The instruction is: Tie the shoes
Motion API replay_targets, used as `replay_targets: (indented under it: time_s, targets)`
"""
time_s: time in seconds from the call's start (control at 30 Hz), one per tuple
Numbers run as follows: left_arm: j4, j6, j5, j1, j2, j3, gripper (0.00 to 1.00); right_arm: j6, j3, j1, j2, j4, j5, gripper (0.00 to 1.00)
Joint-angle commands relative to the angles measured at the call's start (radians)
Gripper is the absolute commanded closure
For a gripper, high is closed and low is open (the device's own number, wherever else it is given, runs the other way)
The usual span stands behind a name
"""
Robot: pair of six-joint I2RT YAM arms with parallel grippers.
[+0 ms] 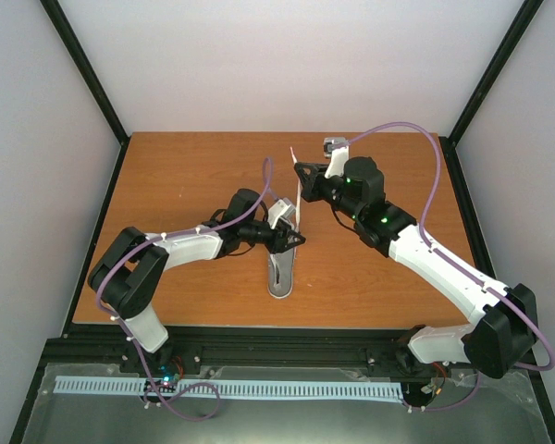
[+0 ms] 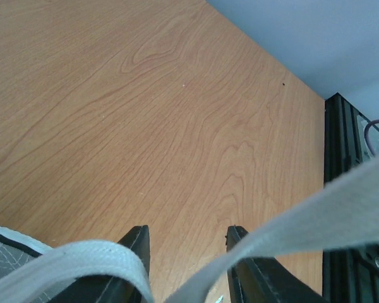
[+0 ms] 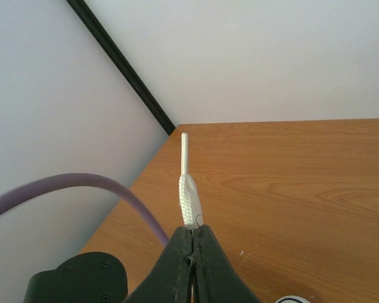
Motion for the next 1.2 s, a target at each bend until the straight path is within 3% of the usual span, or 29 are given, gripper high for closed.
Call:
replay_targets:
  time_s: [0.0, 0.13, 0.23, 0.37, 0.63, 0.7, 0.83, 1.1, 1.17]
  targets:
    - [0.038, 0.004, 0.017, -0.004, -0.017, -0.006, 0.69, 0.023, 0.015, -0.008, 0.007, -0.021, 0.047, 0.97]
    - [0.034, 0.008, 0.028, -0.005, -0.032, -0.020, 0.80, 0.019, 0.033, -0.012, 0.023, -0.028, 0.040, 0.97]
    - [0.021, 0.019, 0.030, -0.005, -0.037, -0.027, 0.82, 0.019, 0.055, -0.022, 0.046, -0.030, 0.006, 0.97]
    - [0.006, 0.029, 0.016, -0.005, -0.028, -0.017, 0.66, 0.019, 0.098, -0.025, 0.083, -0.039, -0.039, 0.97]
    - [0.010, 0.030, 0.025, -0.006, -0.025, -0.005, 0.56, 0.032, 0.131, -0.028, 0.130, -0.046, -0.046, 0.97]
    - [0.024, 0.027, 0.021, -0.006, -0.036, -0.017, 0.56, 0.038, 0.134, -0.031, 0.135, -0.043, -0.044, 0.97]
    - [0.016, 0.033, 0.024, -0.005, -0.032, -0.015, 0.71, 0.034, 0.164, -0.034, 0.160, -0.047, -0.093, 0.97]
    - [0.010, 0.034, 0.015, -0.005, -0.027, -0.002, 0.70, 0.029, 0.236, -0.034, 0.224, -0.075, -0.220, 0.97]
    - [0.009, 0.036, 0.018, -0.006, -0.027, -0.002, 0.75, 0.025, 0.249, -0.034, 0.237, -0.084, -0.224, 0.97]
